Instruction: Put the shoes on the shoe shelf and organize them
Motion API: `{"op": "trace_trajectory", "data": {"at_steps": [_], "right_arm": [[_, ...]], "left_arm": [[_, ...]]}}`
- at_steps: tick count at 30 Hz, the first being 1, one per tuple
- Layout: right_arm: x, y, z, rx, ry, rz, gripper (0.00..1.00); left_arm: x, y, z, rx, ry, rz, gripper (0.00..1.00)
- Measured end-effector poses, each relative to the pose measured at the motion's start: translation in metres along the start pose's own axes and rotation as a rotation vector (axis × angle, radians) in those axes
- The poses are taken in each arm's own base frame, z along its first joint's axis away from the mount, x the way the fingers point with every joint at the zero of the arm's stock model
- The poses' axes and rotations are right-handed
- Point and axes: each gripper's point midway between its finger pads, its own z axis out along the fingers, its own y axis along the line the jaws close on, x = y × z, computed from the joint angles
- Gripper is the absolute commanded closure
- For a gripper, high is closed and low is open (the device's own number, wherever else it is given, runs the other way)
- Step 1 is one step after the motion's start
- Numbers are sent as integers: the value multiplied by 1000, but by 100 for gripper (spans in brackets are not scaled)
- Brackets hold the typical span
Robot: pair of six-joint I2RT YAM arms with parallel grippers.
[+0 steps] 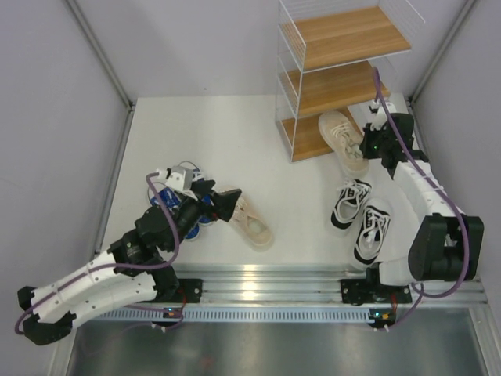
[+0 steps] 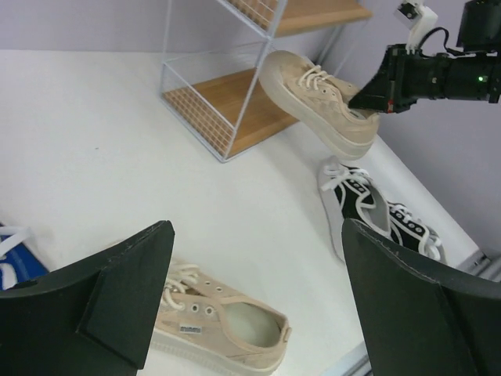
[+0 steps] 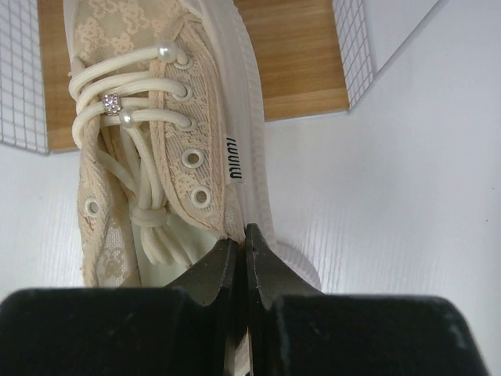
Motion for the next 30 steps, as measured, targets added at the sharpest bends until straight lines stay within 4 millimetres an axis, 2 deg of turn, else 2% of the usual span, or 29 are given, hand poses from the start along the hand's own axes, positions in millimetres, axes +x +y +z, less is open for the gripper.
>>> {"op": "trace_trajectory", "data": {"at_steps": [5,10,19,25,30], "right_arm": [[-15,4,26,31,-71,2,100],[-23,11,47,33,-117,-8,100],[0,6,81,67,-71,28,100],[12,0,92,98,-45,32,100],[9,-6,95,128,-63,33,100]], "left_arm": [[6,29,-17,-89,-36,-3,6],[15,44,-21,-144,-22,14,5],[17,50,-22,-178,-20,23,4],[21,53,-21,-190,-15,28,3],[23,54,-21,-192,-12,27,3]]}}
